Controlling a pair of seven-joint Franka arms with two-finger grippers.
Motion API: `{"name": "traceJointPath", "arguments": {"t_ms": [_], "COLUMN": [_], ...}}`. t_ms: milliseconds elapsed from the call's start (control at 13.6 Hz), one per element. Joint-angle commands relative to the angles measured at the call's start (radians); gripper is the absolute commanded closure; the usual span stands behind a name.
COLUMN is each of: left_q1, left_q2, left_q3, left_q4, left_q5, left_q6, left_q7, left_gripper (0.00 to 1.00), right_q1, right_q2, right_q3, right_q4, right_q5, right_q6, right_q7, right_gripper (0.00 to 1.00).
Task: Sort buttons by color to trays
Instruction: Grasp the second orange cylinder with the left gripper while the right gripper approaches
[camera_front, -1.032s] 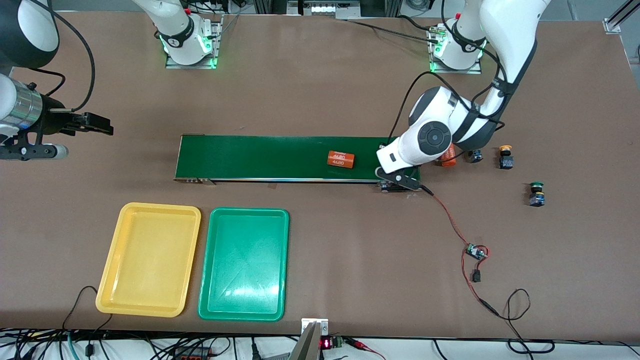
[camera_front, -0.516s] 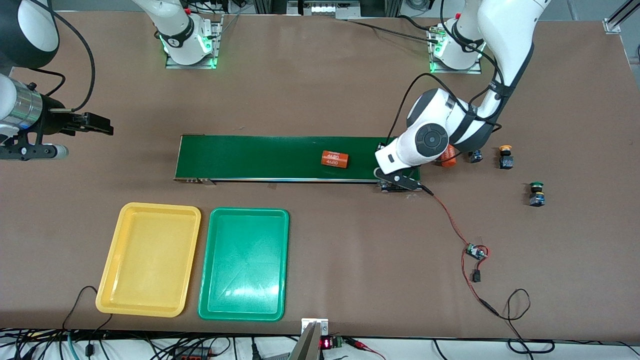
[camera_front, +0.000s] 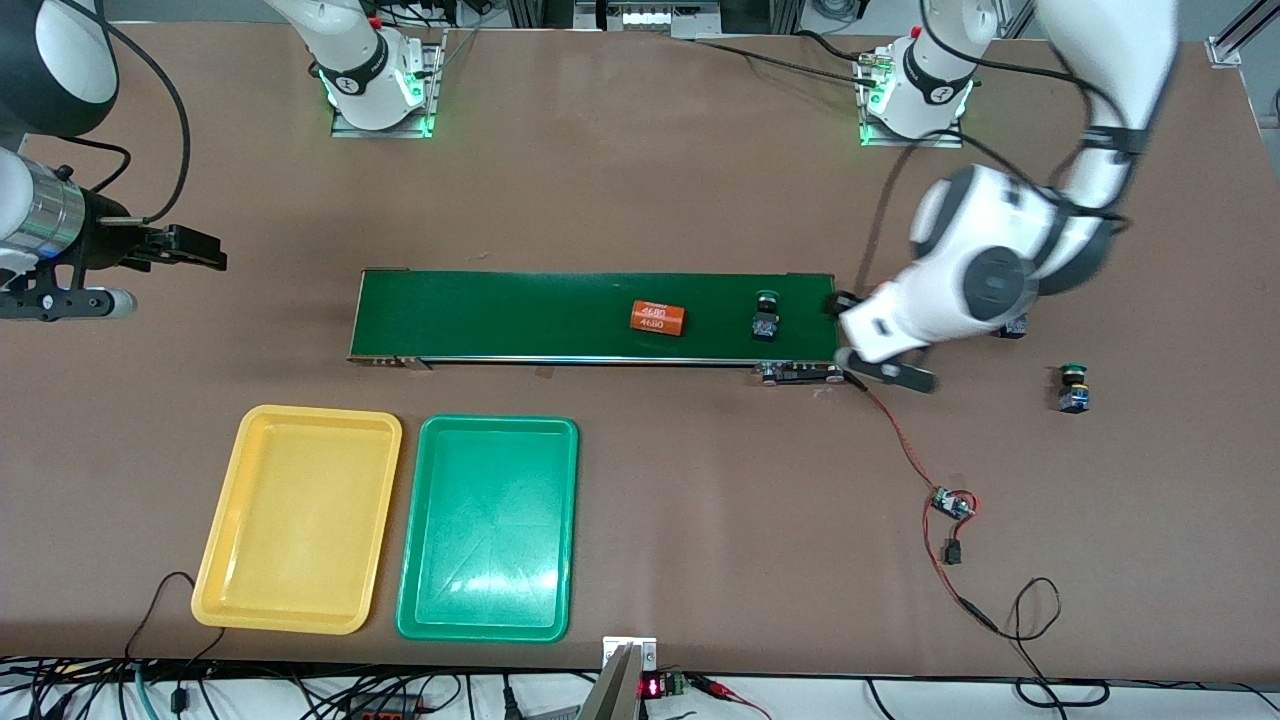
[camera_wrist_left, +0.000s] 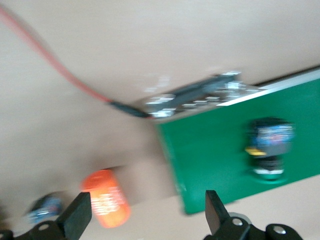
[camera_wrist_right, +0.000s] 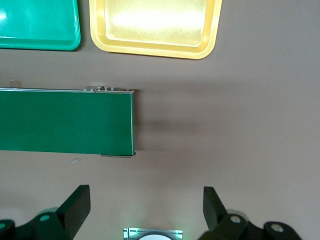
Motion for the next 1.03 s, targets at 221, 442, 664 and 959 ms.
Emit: {"name": "traceJointPath", "arguments": {"t_ms": [221, 442, 664, 959], "left_q1": [0.153, 0.189, 0.192, 0.19], "left_q2": [0.0, -0.005, -0.031, -0.048], "left_q3": [-0.005, -0.003, -0.005, -0.012], "left_q4": [-0.064, -0.131, -0.267, -0.349], "left_q5": [-0.018, -0.02, -0.032, -0.034], "left_q6": [-0.004, 0.024, 0.176, 0.271], "left_q7": [0.203, 0.134, 0.112, -0.024], "left_gripper": [0.0, 0.0, 0.0, 0.0], "right_q1": [0.066, 0.155, 0.225, 0.258], "right_q2": [-0.003, -0.006, -0.01, -0.102], "right_q3": [0.0, 0.0, 0.0, 0.002], "right_q4": [0.011, 0.011, 0.0, -0.171], "right_q5": [0.051, 0.051, 0.051, 0.078], "right_q6": [-0.057, -0.056, -0.002, 0.188], "right_q7": [0.01, 0.172, 0.256, 0.276], "right_gripper": [0.0, 0.0, 0.0, 0.0]}}
